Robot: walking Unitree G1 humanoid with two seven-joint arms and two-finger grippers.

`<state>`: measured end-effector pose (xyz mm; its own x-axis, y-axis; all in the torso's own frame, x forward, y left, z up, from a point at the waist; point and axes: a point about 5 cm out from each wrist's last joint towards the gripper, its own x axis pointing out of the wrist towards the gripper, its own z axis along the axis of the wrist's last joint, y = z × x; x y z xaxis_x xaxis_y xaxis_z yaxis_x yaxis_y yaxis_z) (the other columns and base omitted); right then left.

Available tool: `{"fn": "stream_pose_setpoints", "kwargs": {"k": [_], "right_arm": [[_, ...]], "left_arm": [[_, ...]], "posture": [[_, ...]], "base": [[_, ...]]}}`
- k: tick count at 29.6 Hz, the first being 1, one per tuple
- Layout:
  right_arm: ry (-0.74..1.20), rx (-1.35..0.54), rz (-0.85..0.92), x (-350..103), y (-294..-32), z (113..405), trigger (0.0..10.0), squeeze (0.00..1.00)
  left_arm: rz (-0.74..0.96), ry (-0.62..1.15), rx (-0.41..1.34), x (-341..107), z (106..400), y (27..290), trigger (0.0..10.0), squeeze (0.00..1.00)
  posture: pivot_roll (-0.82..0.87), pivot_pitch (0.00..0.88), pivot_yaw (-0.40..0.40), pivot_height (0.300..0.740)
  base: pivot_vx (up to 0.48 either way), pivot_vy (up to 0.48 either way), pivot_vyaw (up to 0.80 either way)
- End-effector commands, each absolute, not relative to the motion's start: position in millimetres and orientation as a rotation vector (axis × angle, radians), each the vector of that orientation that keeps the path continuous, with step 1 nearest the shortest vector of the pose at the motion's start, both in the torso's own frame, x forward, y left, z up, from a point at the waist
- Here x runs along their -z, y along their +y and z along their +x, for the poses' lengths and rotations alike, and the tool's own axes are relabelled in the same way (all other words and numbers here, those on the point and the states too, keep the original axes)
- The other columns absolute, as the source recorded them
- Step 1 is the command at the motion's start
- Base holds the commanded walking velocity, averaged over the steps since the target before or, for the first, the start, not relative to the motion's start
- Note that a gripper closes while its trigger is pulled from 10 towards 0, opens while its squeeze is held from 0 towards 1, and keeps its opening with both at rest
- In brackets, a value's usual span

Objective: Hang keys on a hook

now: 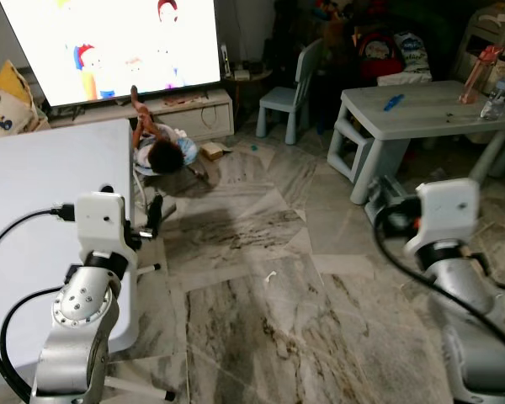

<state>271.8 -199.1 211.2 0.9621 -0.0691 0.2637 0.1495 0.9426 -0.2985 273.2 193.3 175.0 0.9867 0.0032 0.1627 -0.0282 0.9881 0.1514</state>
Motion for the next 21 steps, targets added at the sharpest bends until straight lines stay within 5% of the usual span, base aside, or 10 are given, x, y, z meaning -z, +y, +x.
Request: {"fn": "stream_pose_setpoints", "kwargs": {"k": [1,3,4,5,6,15,17,18,19,21], "right_arm": [[-0.265,0.110,-0.330,-213.1,-196.1,271.2,10.0,0.00],[-0.273,0.116,-0.334,-214.8,-195.7,271.6,10.0,0.00],[-0.288,0.124,-0.325,-217.4,-196.0,272.4,10.0,0.19],[-0.288,0.124,-0.325,-217.4,-196.0,272.4,10.0,0.19],[-0.297,0.131,-0.310,-217.8,-196.8,273.1,10.0,1.00],[-0.279,0.154,-0.298,-212.8,-199.1,278.0,10.0,1.00],[-0.280,0.137,-0.235,-212.1,-197.8,278.1,2.9,0.95],[-0.284,0.127,-0.215,-212.1,-197.1,277.9,0.0,0.00],[-0.284,0.127,-0.213,-211.8,-197.1,277.8,0.0,0.00],[-0.274,0.133,-0.206,-210.9,-197.7,278.6,0.0,0.00]], "left_arm": [[0.186,-0.178,-0.041,-177.2,273.4,196.5,10.0,0.00],[0.193,-0.195,-0.051,-178.8,273.8,197.7,10.0,0.00],[0.192,-0.219,-0.080,-182.0,273.6,202.5,10.0,0.96],[0.192,-0.219,-0.080,-182.0,273.6,202.5,10.0,0.96],[0.191,-0.219,-0.082,-181.9,274.8,204.5,10.0,1.00],[0.206,-0.232,-0.104,-180.9,275.7,207.1,10.0,1.00],[0.214,-0.245,-0.127,-181.6,275.0,208.2,10.0,1.00],[0.202,-0.244,-0.105,-181.3,274.9,207.3,9.4,1.00],[0.179,-0.257,-0.070,-181.5,274.2,205.7,1.4,0.00],[0.171,-0.266,-0.040,-181.2,273.6,203.2,0.0,0.00]], "posture": [[-0.05,0.000,0.052,0.740],[-0.05,0.000,0.053,0.740],[-0.04,0.000,0.055,0.740],[-0.04,0.000,0.055,0.740],[-0.04,0.000,0.054,0.740],[-0.04,0.000,0.051,0.740],[-0.04,0.000,0.050,0.740],[-0.04,0.000,0.050,0.740],[-0.04,0.000,0.048,0.740],[-0.04,0.000,0.047,0.740]], "base": [[0.000,0.000,0.00],[0.000,0.000,0.00],[0.000,0.000,0.00],[0.000,0.000,0.00],[0.000,0.000,0.00],[0.000,0.000,0.00],[0.000,0.000,0.00],[0.000,0.000,0.00],[0.000,0.000,0.00],[0.000,0.000,0.00]]}}
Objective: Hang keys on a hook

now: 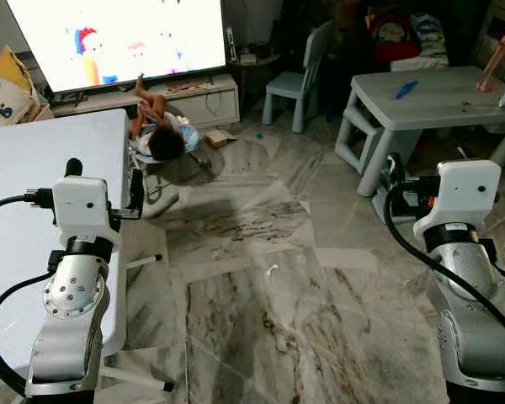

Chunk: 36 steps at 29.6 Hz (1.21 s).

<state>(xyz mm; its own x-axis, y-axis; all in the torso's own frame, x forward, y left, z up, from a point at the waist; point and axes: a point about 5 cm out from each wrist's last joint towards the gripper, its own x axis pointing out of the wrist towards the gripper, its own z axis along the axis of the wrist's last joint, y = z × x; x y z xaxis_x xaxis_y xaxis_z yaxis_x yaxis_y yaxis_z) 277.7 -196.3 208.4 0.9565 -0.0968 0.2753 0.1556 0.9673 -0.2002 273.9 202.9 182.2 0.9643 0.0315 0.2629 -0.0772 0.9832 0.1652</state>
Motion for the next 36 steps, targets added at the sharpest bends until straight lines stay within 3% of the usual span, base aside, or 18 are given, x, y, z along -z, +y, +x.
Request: {"fn": "stream_pose_setpoints", "kwargs": {"k": [1,17,36], "right_arm": [[-0.273,0.133,-0.201,-210.7,-197.7,278.8,0.0,0.00],[-0.304,0.047,-0.101,-219.0,-183.4,287.3,0.0,0.00],[-0.323,0.021,-0.119,-225.9,-177.7,293.3,0.0,0.00]], "left_arm": [[0.176,-0.268,-0.037,-181.3,273.4,202.7,0.0,0.00],[0.168,-0.361,-0.061,-196.9,277.7,200.1,0.0,0.00],[0.175,-0.414,-0.099,-209.9,292.8,207.0,0.0,0.00]], "posture": [[-0.04,0.000,0.048,0.740],[-0.04,0.000,0.041,0.740],[-0.05,0.000,0.035,0.740]], "base": [[0.000,0.000,0.00],[0.000,0.000,0.00],[0.000,0.000,0.00]]}}
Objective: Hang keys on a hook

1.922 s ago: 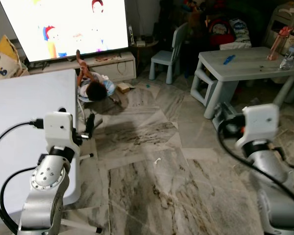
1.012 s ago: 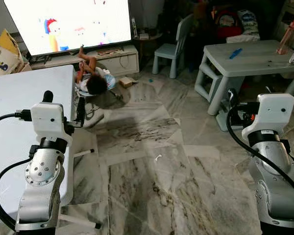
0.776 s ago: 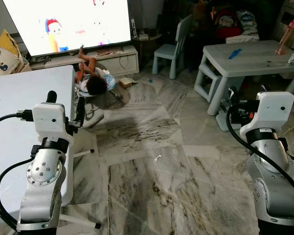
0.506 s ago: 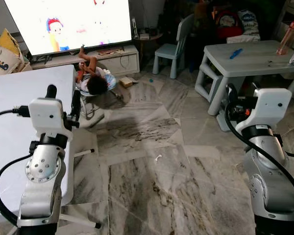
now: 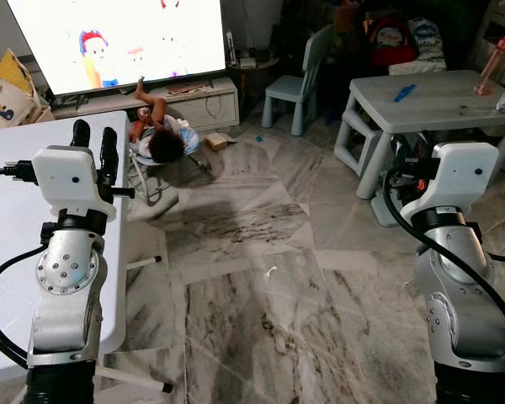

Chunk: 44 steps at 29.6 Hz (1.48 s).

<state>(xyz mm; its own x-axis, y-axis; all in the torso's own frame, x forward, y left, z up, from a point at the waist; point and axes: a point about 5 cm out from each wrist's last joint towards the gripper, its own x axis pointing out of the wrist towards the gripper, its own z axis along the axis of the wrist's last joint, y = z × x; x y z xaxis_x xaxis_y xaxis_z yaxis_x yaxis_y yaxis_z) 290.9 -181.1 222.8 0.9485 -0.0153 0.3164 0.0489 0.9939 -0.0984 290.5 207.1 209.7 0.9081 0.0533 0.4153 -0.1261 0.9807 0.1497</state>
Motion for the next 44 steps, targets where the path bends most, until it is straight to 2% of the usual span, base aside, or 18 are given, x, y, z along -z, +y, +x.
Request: {"fn": "stream_pose_setpoints", "kwargs": {"k": [1,2,3,34,44], "right_arm": [[-0.319,0.028,-0.127,-225.6,-178.1,293.5,2.8,0.00],[-0.317,0.031,-0.129,-225.5,-178.3,293.6,10.0,1.00],[-0.317,0.027,-0.122,-225.3,-178.0,293.7,10.0,1.00],[-0.281,0.084,-0.118,-215.1,-186.0,291.2,10.0,1.00],[-0.209,0.081,-0.008,-202.6,-186.9,289.2,10.0,1.00]], "left_arm": [[0.167,-0.403,-0.099,-207.9,293.0,206.3,4.6,0.00],[0.153,-0.403,-0.082,-207.2,292.8,204.5,10.0,0.58],[0.135,-0.404,-0.077,-206.5,292.2,203.8,10.0,1.00],[0.111,-0.257,-0.078,-175.8,280.9,205.7,10.0,1.00],[0.108,-0.165,-0.055,-157.4,268.4,202.7,10.0,1.00]], "posture": [[-0.05,0.000,0.035,0.740],[-0.05,0.000,0.035,0.740],[-0.05,0.000,0.035,0.740],[-0.04,0.000,0.045,0.740],[-0.03,0.000,0.042,0.740]], "base": [[0.000,0.000,0.00],[0.000,0.000,0.00],[0.000,0.000,0.00],[0.000,0.000,0.00],[0.000,0.000,0.00]]}}
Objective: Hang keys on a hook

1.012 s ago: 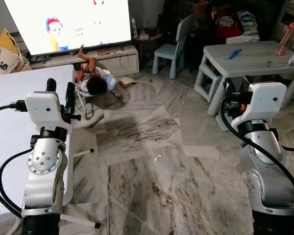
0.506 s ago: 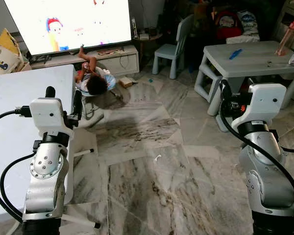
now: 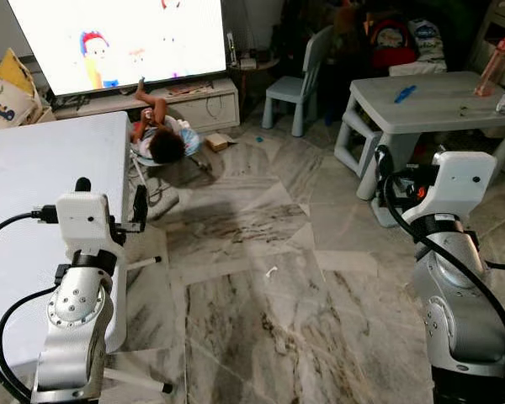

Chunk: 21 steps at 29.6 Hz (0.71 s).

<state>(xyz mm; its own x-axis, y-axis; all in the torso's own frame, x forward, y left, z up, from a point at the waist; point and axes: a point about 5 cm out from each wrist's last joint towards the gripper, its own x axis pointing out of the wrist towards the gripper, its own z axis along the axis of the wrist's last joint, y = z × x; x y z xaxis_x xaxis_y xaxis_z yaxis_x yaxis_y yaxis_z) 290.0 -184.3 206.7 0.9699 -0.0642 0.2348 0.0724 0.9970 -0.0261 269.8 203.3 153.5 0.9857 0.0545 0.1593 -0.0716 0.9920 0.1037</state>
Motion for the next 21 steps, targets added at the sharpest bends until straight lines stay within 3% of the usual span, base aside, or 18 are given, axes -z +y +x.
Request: {"fn": "stream_pose_setpoints", "kwargs": {"k": [1,8,15,16,17,21], "right_arm": [[-0.194,0.077,0.009,-200.2,-186.4,288.9,10.0,1.00],[-0.148,0.039,0.071,-192.9,-180.0,282.9,10.0,1.00],[-0.055,0.047,0.008,-180.2,-182.8,279.0,10.0,1.00],[-0.050,0.031,0.020,-179.1,-182.4,277.9,10.0,0.00],[-0.022,0.031,0.029,-176.2,-184.1,275.8,10.0,0.00],[0.016,0.013,0.037,-173.0,-182.4,274.0,10.0,0.00]], "left_arm": [[0.106,-0.161,-0.055,-156.7,267.6,202.6,10.0,1.00],[0.083,-0.122,-0.070,-150.7,261.7,207.3,10.0,1.00],[0.069,-0.044,-0.118,-139.1,257.0,213.3,10.0,1.00],[0.082,-0.026,-0.131,-137.4,255.8,214.2,10.0,1.00],[0.086,-0.005,-0.121,-135.9,253.3,213.8,10.0,0.00],[0.069,0.026,-0.098,-134.0,248.3,211.5,10.0,0.00]], "posture": [[-0.03,0.000,0.042,0.740],[-0.03,0.000,0.040,0.740],[-0.03,0.000,0.038,0.740],[-0.03,0.000,0.037,0.740],[-0.03,0.000,0.036,0.740],[-0.03,0.000,0.033,0.740]], "base": [[0.000,0.000,0.00],[0.000,0.000,0.00],[0.000,0.000,0.00],[0.000,0.000,0.00],[0.000,0.000,0.00],[0.000,0.000,0.00]]}}
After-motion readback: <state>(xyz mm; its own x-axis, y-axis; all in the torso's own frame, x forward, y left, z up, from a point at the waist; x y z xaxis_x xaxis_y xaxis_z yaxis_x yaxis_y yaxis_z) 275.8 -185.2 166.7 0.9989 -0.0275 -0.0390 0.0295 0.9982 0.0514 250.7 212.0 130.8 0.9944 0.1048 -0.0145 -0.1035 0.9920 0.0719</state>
